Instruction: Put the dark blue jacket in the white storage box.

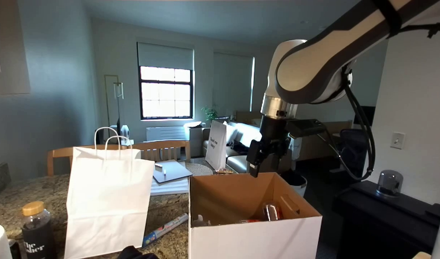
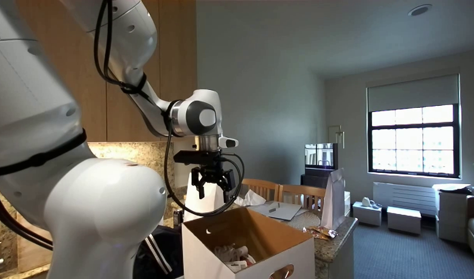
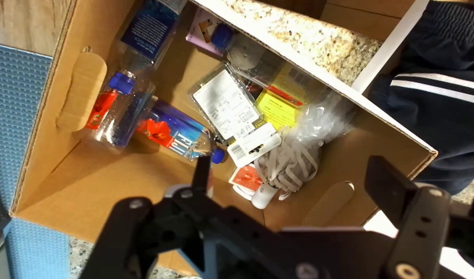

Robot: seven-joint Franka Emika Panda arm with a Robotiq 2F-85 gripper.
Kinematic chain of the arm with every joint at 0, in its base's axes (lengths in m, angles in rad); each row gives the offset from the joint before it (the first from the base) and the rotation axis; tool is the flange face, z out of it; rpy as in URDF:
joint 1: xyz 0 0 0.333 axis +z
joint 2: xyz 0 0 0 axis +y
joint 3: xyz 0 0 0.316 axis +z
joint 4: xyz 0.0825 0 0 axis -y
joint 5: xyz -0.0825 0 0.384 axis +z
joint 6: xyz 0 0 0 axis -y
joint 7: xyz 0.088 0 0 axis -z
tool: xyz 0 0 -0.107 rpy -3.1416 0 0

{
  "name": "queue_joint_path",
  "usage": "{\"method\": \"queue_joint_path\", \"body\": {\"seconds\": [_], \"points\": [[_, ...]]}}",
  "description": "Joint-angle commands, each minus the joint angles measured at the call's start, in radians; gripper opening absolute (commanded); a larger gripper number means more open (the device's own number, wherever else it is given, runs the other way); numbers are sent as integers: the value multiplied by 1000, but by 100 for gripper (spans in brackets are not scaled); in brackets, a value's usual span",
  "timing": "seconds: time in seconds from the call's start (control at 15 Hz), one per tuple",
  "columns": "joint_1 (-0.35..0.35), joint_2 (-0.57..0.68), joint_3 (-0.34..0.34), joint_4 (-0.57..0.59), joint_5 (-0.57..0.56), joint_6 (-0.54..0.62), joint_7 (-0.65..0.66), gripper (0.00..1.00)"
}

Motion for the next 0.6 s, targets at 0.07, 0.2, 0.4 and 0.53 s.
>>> {"method": "queue_joint_path", "body": {"seconds": [0.07, 0.2, 0.4, 0.53], "points": [[30, 65, 80, 89, -77, -11, 13, 100], [60, 119, 129, 145, -112, -33, 9, 100], [106, 219, 178, 213, -144, -100, -16, 100], [122, 290, 188, 243, -161, -146, -45, 100]]}}
